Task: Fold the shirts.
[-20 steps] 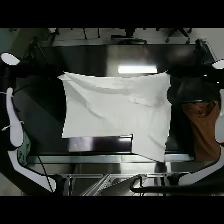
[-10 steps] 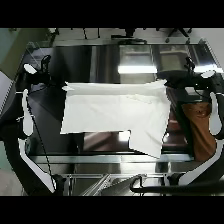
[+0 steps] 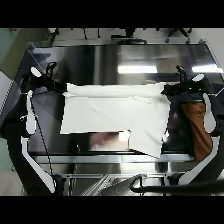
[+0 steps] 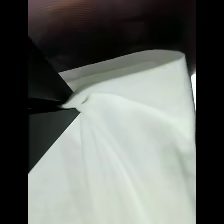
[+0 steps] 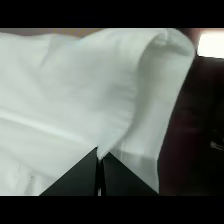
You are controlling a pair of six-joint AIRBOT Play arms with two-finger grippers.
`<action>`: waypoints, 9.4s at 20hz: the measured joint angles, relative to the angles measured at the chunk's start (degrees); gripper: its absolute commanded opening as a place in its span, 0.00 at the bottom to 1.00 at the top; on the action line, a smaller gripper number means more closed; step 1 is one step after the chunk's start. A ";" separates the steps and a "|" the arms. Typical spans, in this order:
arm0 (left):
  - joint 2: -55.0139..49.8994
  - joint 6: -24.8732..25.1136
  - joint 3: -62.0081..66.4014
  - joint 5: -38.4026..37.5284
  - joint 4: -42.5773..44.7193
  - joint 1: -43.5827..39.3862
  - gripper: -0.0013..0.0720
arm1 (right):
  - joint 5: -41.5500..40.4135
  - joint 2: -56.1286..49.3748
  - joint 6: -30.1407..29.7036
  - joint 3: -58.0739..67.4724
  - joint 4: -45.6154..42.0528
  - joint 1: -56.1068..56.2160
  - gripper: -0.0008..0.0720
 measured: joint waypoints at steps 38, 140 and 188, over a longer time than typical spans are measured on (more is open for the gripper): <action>30.88 1.01 -53.33 6.54 -8.79 4.55 0.04 | 4.11 46.12 6.60 -73.46 6.69 -11.19 0.33; 29.27 -13.14 -0.13 -9.20 -19.23 -14.19 0.04 | -49.29 14.73 -10.27 -14.27 21.31 60.48 0.49; 29.29 -14.80 -0.17 -17.16 -19.41 -12.39 0.04 | 10.14 44.57 31.30 -12.46 18.47 -32.04 0.03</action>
